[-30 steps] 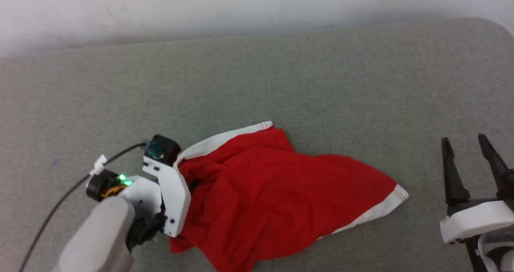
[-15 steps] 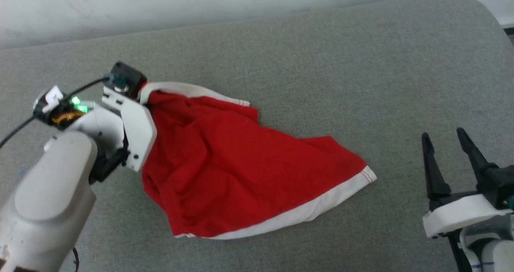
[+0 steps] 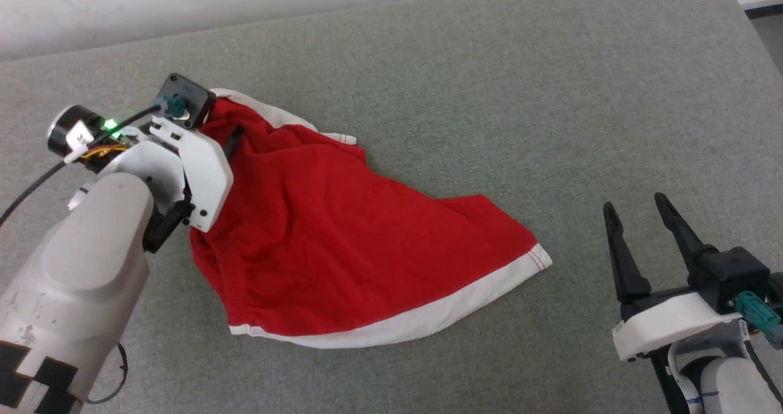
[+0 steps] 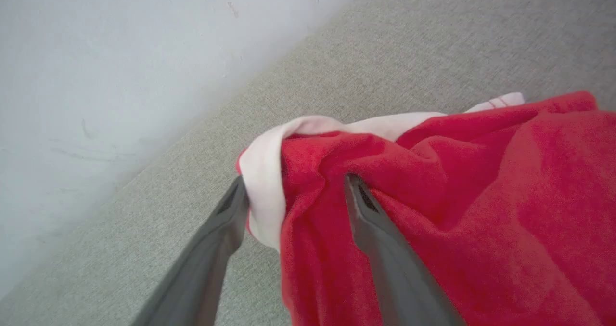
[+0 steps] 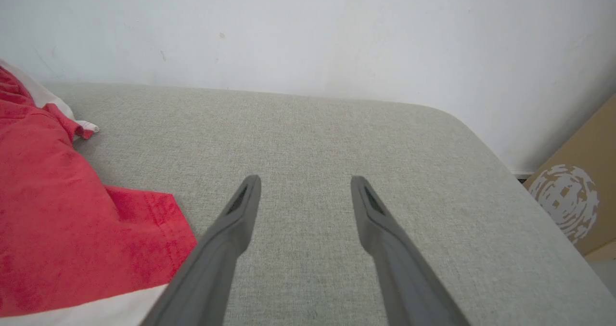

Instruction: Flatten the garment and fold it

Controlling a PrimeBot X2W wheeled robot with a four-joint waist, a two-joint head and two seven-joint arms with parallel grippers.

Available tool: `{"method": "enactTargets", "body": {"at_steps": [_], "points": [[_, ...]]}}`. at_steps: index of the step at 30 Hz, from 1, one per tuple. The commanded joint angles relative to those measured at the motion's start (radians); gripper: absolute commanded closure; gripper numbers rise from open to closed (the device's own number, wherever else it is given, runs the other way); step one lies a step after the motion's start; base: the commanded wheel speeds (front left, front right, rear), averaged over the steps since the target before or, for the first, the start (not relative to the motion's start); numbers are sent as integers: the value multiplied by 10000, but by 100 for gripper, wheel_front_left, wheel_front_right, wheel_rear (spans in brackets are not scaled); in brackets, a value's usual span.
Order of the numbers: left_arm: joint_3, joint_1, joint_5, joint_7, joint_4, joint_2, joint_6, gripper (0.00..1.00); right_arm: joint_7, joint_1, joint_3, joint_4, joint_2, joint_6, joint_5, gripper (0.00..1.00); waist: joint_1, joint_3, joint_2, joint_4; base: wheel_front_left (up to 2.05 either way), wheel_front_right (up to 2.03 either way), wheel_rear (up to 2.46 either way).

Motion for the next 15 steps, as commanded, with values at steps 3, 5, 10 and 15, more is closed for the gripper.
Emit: {"method": "enactTargets", "body": {"at_steps": [3, 5, 10, 15], "points": [[56, -94, 31, -1128, 450, -277, 90, 0, -36, -69, -38, 65, -52, -21, -18, 0, -1, -525, -1, 415, 0, 0, 0], [128, -31, -37, -1626, 568, -405, 159, 0, 21, 12, -90, 72, -128, -21, -51, 0, -1, -832, -1, 641, 0, 0, 0], [605, 308, -483, -2828, 344, -716, 542, 0, 225, 231, -256, -10, -262, -21, -13, 0, -1, -1653, -1, 1259, 0, 0, 0], [1218, 1134, -1003, -3925, -579, -898, 1173, 0, 364, 492, -490, -33, -379, -21, 171, 0, -1, -2362, -1, 1841, 0, 0, 0]]}}
